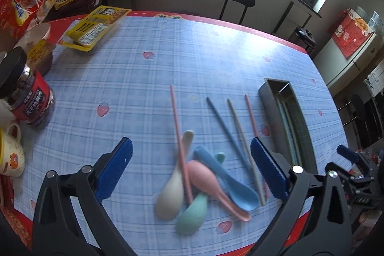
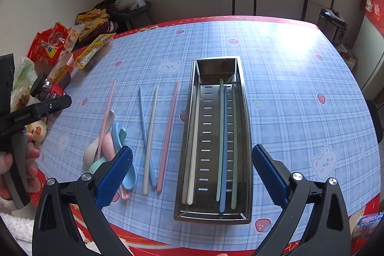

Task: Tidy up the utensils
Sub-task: 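Move both tools back toward the spoons and remaining chopsticks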

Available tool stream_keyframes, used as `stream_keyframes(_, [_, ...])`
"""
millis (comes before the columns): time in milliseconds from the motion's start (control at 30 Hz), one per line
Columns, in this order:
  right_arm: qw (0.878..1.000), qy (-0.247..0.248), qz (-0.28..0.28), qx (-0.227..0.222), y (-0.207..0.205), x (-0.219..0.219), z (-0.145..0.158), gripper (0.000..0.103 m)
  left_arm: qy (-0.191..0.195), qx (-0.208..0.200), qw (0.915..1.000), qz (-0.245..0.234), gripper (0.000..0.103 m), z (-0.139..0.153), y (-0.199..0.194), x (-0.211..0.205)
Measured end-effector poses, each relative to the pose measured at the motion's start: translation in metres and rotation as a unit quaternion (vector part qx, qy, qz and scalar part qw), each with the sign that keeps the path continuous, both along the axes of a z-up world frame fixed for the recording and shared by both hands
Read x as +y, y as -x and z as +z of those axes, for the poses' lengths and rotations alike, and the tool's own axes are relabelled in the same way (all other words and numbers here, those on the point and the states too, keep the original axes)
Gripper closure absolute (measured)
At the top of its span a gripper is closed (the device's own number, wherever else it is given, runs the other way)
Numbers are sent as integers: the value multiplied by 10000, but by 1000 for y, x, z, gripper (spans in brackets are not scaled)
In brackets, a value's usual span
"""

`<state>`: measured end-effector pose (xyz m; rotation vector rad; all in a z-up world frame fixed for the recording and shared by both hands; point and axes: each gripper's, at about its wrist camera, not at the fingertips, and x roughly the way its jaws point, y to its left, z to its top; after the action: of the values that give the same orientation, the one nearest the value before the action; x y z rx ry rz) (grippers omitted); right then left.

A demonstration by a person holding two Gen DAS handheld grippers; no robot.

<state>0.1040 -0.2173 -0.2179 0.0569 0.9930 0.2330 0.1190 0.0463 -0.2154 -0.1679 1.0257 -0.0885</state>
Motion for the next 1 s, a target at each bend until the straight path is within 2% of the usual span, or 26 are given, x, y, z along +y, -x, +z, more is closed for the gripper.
stream_keyframes(133, [9998, 137, 110, 59, 4, 11, -9, 6, -280, 36, 9996, -16, 6, -17, 26, 18])
stream_keyframes(300, [9996, -33, 187, 224, 6, 21, -20, 6, -594, -13, 9982, -60, 6, -30, 54, 22])
stream_keyframes(467, [9991, -100, 286, 287, 8, 34, -25, 6, -375, -99, 9992, 62, 6, -35, 71, 26])
stream_keyframes(600, [9979, -136, 466, 430, 4, 42, -30, 6, -509, -154, 9986, 20, 6, -36, 74, 25])
stream_keyframes(767, [9953, 52, 760, 595, -5, 59, -38, 6, -554, -114, 9984, 11, 6, -39, 70, 33])
stream_keyframes(833, [9940, -36, 877, 647, -10, 65, -41, 6, -434, -21, 9991, 19, 6, -42, 68, 41])
stream_keyframes(867, [9933, -76, 936, 674, -12, 69, -43, 8, -403, 22, 9992, 22, 6, -43, 66, 44])
stream_keyframes(1000, [9870, -125, 1338, 881, -25, 92, -55, 38, -392, 141, 9991, 56, 6, -46, 62, 55])
